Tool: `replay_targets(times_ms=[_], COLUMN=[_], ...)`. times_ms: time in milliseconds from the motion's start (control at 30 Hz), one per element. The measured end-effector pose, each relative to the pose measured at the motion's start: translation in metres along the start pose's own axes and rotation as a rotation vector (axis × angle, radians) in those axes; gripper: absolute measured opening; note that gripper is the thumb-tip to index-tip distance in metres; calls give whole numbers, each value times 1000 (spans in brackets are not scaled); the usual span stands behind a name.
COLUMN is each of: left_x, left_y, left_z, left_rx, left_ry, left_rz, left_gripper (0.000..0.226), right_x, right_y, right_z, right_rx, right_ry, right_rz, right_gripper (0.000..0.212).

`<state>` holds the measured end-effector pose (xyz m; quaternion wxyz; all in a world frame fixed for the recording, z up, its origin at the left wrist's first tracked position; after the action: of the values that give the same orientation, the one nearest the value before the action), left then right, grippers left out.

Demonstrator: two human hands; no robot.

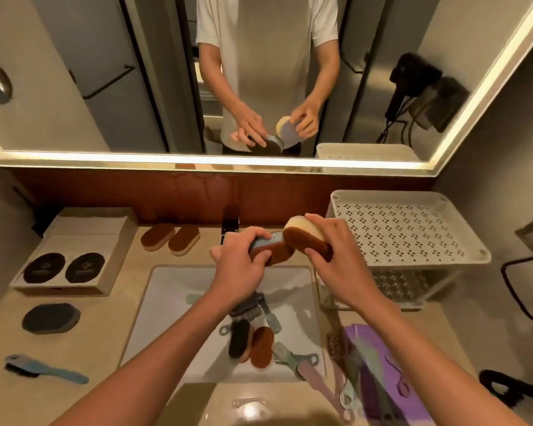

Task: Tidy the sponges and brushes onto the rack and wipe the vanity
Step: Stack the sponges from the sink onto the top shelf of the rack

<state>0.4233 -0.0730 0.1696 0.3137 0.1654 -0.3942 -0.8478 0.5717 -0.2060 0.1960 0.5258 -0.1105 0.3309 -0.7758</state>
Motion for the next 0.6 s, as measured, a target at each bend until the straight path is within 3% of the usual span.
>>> replay_targets(times_ms=[167,333,467,600], left_x=[-47,-88,-123,-153], left_y=[68,106,138,144], left_z=[-36,-71,-100,-122], left_rx=[5,39,-118,-67], left_ry=[-32,2,-2,-75], left_rz=[-141,-140,-215,-192], left_gripper=[28,28,34,32], right_x=[1,6,6,3], right_y=[55,95,127,150], right_z=[63,103,118,128], right_rx=[32,51,76,49], right_ry=[86,200,197,186], right_rz=[-100,-203,-275,-300], right_gripper=[60,58,59,59])
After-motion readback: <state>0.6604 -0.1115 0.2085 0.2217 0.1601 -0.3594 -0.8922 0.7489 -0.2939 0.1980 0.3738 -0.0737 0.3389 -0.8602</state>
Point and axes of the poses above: each hand's wrist, its own x-axis away from the middle knuckle, its own z-axis out of the back of the hand, y = z × x, the point moved 9 cm from there along -x, towards the middle knuckle, and after that the axes turned 10 degrees about -y, right-handed, at the moved point
